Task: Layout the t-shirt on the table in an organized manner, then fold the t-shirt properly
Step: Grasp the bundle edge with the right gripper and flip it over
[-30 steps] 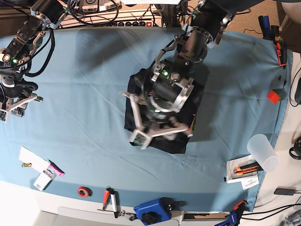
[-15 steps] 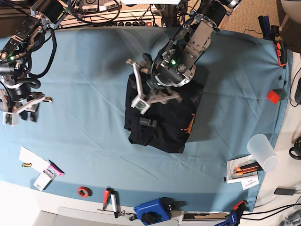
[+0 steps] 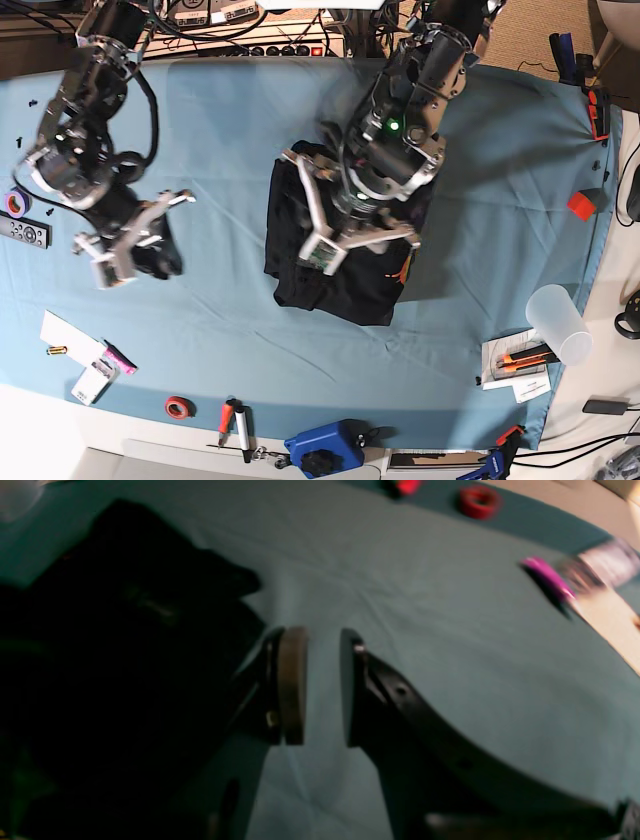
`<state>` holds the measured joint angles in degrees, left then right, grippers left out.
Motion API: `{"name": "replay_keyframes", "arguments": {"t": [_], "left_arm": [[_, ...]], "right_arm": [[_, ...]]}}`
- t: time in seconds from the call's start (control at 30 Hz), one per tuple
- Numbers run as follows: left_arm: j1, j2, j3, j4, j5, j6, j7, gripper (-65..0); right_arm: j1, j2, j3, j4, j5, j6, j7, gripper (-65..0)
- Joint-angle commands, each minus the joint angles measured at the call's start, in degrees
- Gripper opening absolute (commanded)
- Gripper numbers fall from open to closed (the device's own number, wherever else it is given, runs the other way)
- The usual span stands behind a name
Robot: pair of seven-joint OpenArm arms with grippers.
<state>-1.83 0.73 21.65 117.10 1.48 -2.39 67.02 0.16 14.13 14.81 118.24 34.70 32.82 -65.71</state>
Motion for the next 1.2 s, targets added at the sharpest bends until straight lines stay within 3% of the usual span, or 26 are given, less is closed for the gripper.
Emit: {"name": "replay_keyframes", "arguments": {"t": [0.0,0.17,0.33,0.53,0.73,0.83,0.97,1.07,1.17], "left_arm": [[-0.81,-0.46,-0.81,0.26,0.28,0.37,-0.98,-32.5],[-0.7,-4.13,-6.29,-3.34,0.26,0.74,-2.45,-40.8],[-0.7,-4.57,-11.17,-10.14,-4.85,0.85,-2.82,-51.5],[-0.83,-4.57,-11.39,-12.0,-6.67,1.11,-0.9,-51.7],[-0.87,-4.55,-11.39,-11.93,-6.67,1.07,-1.07,-51.7],[-0.87,-4.55,-11.39,-11.93,-6.67,1.07,-1.07,-51.7],[-0.87,-4.55,-11.39,-11.93,-6.67,1.07,-1.03,-51.7],[-0.87,-4.55,-11.39,-11.93,-6.69,1.09,-0.98,-51.6],[-1.07,-4.55,-11.39,-11.8,-6.69,1.09,-1.01,-47.6]], "right_arm": [[1.44,0.61,-1.77,0.9,0.61,-0.04,2.54,-53.0],[3.63,-1.68,-11.5,-1.95,-1.73,0.02,6.25,-53.0],[6.91,-7.37,-18.84,-12.61,-1.75,3.04,6.54,-53.0],[10.43,-12.41,-20.98,-28.24,-3.23,5.16,7.43,-53.0],[11.28,-12.37,-20.7,-37.83,-5.62,5.11,8.0,-53.0],[11.41,-12.37,-20.7,-37.59,-4.33,5.01,7.58,-53.0],[11.43,-12.41,-20.7,-31.12,2.73,4.94,4.13,-53.0],[11.43,-12.39,-20.7,-23.21,1.66,4.92,2.67,-52.7],[11.43,-12.37,-20.7,-16.13,-0.7,4.9,-0.98,-44.6]]}}
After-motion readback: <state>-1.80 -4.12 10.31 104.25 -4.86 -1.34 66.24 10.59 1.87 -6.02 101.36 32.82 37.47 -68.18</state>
